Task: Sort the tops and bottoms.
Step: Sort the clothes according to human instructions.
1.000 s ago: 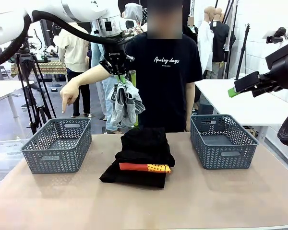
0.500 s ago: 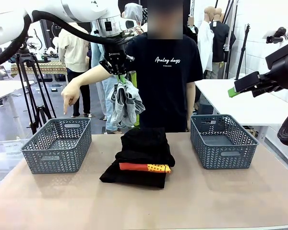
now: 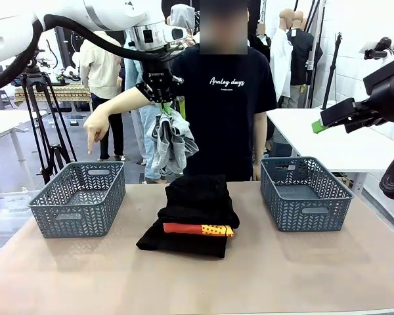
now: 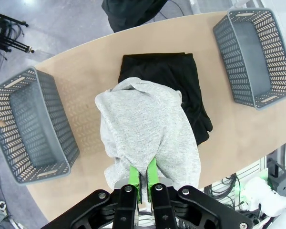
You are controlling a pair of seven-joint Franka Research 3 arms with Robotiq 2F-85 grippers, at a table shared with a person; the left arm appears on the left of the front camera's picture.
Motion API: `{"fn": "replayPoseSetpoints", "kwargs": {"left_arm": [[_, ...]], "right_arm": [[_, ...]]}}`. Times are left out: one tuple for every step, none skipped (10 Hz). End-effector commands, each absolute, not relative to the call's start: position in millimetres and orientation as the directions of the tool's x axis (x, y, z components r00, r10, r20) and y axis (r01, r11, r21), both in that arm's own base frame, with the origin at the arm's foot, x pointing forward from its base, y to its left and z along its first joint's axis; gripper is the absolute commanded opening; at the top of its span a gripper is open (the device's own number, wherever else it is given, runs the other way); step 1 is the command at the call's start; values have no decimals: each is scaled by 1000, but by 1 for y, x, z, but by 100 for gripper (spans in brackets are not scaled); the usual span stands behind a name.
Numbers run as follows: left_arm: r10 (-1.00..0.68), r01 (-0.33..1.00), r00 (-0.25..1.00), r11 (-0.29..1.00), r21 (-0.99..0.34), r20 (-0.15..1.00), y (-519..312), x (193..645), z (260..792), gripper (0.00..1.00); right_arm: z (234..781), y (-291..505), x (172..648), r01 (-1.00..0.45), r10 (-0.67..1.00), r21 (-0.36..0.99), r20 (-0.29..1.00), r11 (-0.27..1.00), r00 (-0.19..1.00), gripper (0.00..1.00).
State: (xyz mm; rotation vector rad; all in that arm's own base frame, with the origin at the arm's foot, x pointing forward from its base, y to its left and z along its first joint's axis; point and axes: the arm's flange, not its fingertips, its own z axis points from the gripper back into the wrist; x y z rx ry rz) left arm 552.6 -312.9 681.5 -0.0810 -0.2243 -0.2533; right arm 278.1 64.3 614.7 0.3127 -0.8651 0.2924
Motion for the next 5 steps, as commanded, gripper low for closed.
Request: {"fn": "replayPoseSetpoints", "kwargs": {"left_arm": [[-218,212,951,976,50,221,-284,541,711,0],[-194,178,959,979,96,206,-265,536,719,0],[-198,180,967,977,117,163,-245,531,720,0],[-175,159,973,981,113,148,-226,528,721,0],[-139,123,980,986,117,142,-210,525,719,0]], "right_arm": [[614,64,279,-381,126,155,776,911,618,100],[614,64,279,-381,126,155,776,911,618,100],[614,64,279,-381,126,155,776,911,618,100],[614,64,279,-381,126,155,776,911,618,100],[614,64,279,-381,126,155,776,911,618,100]]}}
